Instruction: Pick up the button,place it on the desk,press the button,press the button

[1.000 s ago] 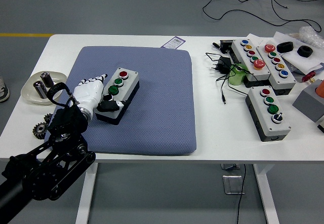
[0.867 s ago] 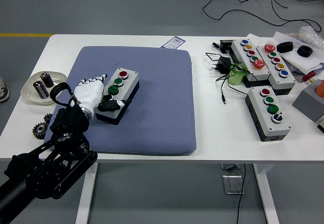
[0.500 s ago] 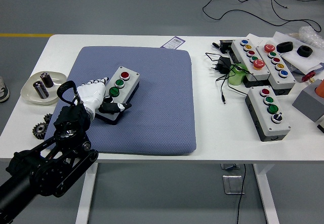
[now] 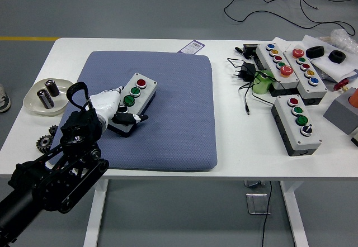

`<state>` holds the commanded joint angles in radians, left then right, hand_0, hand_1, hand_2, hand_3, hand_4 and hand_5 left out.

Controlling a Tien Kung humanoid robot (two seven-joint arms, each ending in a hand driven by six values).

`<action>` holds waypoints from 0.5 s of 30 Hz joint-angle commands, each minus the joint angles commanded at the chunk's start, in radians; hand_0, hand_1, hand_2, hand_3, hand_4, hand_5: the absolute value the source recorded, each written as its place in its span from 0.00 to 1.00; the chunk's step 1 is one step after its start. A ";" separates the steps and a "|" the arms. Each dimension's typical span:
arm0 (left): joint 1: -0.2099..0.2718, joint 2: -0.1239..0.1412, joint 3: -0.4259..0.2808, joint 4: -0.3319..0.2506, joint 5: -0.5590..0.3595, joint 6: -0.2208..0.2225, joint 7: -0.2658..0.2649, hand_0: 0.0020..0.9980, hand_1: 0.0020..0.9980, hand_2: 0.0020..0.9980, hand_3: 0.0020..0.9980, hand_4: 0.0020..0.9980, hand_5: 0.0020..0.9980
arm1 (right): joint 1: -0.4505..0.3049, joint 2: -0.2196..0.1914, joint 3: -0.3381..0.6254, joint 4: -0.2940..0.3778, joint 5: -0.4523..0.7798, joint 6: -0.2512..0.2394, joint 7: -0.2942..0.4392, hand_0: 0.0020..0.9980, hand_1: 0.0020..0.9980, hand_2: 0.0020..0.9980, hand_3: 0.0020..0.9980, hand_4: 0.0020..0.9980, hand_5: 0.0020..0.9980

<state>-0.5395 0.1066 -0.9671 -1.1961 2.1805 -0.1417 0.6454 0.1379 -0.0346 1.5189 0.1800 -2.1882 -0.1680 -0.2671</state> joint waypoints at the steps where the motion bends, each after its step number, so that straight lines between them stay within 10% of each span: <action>1: 0.000 -0.001 -0.001 0.001 -0.002 -0.004 0.000 0.83 0.99 1.00 1.00 1.00 0.63 | 0.000 0.000 -0.001 0.000 0.001 0.000 0.000 0.67 0.65 0.69 0.64 0.31 0.19; 15: -0.021 -0.008 -0.014 0.031 0.049 -0.069 0.000 0.78 0.93 1.00 0.95 0.99 0.61 | -0.005 0.001 -0.009 0.000 0.021 -0.002 0.002 0.67 0.65 0.69 0.64 0.31 0.19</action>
<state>-0.5601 0.0981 -0.9806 -1.1654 2.2298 -0.2104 0.6454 0.1333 -0.0339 1.5097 0.1800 -2.1674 -0.1703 -0.2648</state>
